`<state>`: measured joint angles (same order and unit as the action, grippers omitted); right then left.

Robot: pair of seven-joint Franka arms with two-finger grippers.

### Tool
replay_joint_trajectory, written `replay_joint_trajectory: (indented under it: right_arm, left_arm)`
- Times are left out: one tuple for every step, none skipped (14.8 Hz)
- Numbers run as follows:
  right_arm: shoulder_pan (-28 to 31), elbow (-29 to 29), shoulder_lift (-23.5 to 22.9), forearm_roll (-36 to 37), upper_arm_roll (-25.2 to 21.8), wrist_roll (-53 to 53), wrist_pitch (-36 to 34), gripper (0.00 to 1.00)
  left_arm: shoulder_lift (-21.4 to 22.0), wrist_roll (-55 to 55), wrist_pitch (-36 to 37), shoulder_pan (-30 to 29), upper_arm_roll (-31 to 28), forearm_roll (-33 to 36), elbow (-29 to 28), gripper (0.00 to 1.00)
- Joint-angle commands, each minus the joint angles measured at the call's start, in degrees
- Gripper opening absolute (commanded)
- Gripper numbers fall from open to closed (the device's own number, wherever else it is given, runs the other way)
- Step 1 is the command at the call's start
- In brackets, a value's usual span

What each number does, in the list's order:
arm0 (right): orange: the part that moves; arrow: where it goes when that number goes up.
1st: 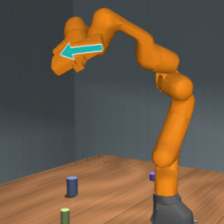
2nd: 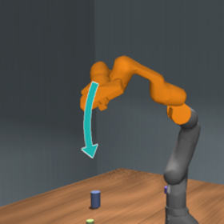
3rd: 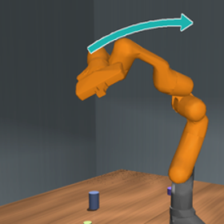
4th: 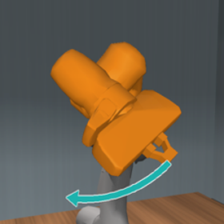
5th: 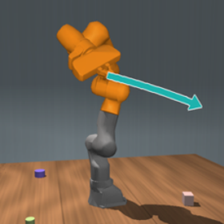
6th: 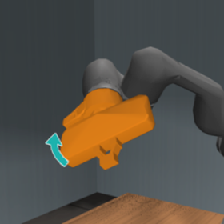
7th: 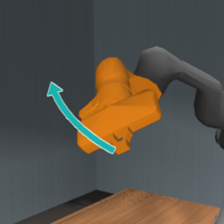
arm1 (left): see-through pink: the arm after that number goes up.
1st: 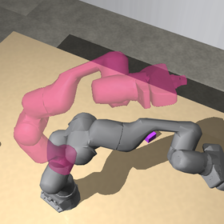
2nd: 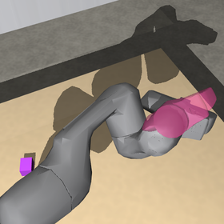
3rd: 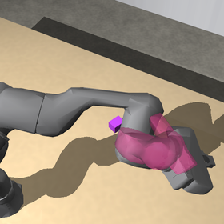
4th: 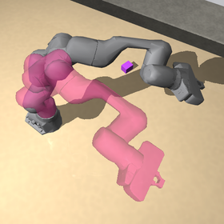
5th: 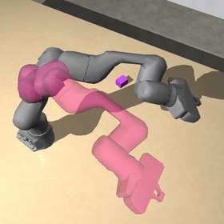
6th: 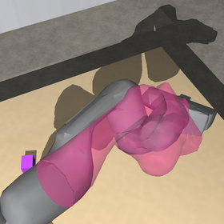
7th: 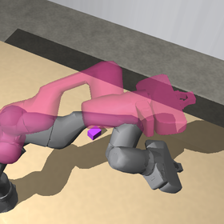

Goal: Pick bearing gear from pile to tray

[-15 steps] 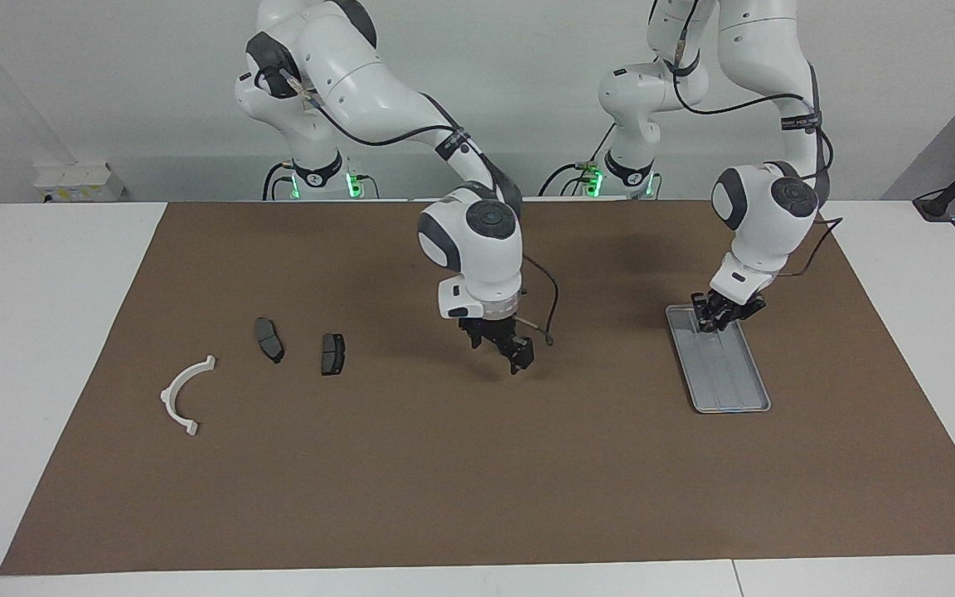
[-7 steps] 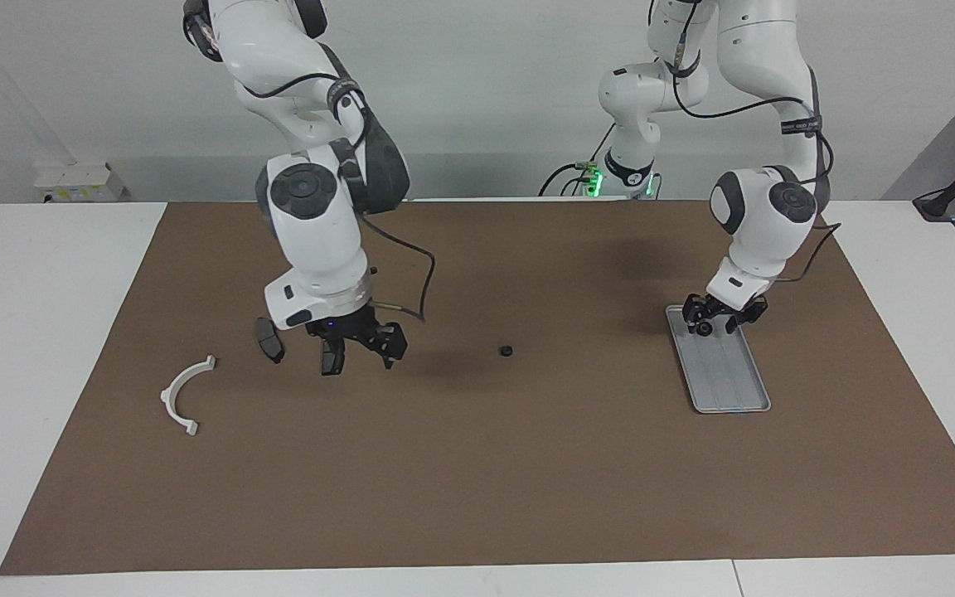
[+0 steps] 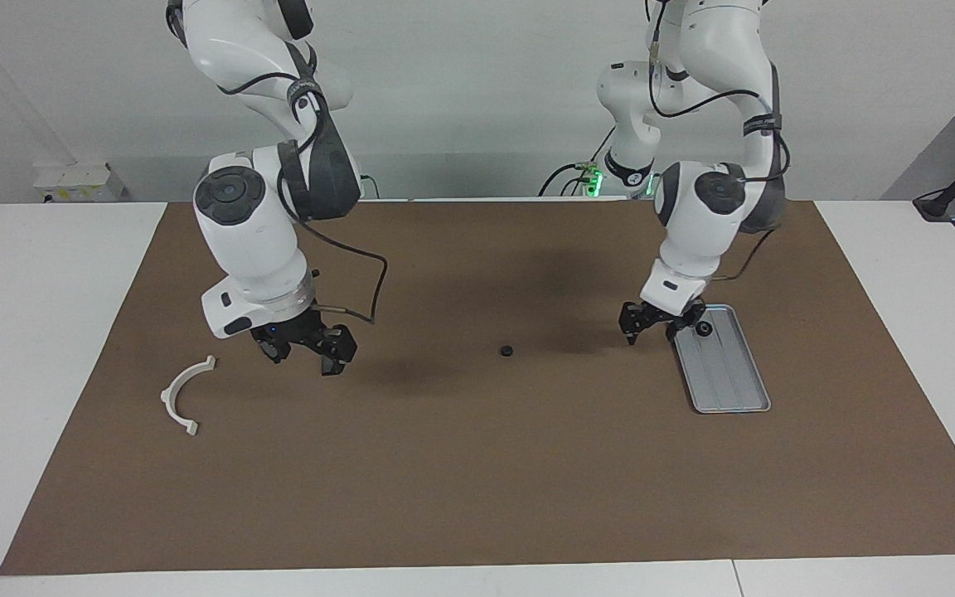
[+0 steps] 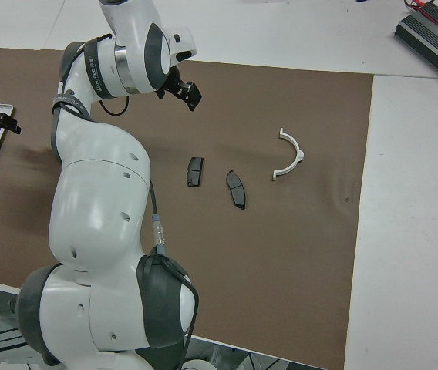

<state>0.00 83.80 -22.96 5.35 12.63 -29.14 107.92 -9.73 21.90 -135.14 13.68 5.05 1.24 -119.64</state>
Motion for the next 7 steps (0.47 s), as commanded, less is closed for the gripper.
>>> replay_joint_trajectory:
  right_arm:
    - [2.11, 1.54, 1.34, -0.95, 0.99, 3.9, -0.43, 1.0]
    - [2.28, 1.54, 1.43, -0.95, 0.99, 4.35, -0.43, 1.0]
    - [2.29, 1.54, 1.34, -0.95, 0.99, 4.7, -0.34, 1.0]
    - [2.37, 1.54, 1.34, -0.95, 0.99, 4.7, -0.43, 1.0]
    - [2.37, 1.54, 1.43, -0.95, 0.99, 4.7, -0.43, 1.0]
    - [2.46, 1.54, 1.43, -0.95, 0.91, 4.7, -0.43, 1.0]
    - [2.46, 1.54, 1.43, -0.95, 0.82, 4.7, -0.43, 1.0]
  left_arm:
    - [-5.64, 7.25, -0.22, 5.9, -1.19, 1.39, 5.02, 0.78]
    - [-6.96, 10.67, -0.21, 7.48, -1.19, 2.87, 6.25, 0.78]
    - [-7.66, 13.67, -0.04, 8.37, -1.19, 4.46, 7.3, 0.78]
    - [-8.28, 15.87, -0.04, 9.42, -1.19, 5.08, 8.01, 0.78]
    - [-8.72, 17.55, 0.48, 10.82, -1.1, 5.09, 8.97, 0.78]
    - [-9.68, 19.13, 1.18, 11.88, -1.19, 5.0, 10.38, 0.78]
    - [-10.91, 20.89, 1.8, 12.85, -1.19, 5.09, 12.22, 0.77]
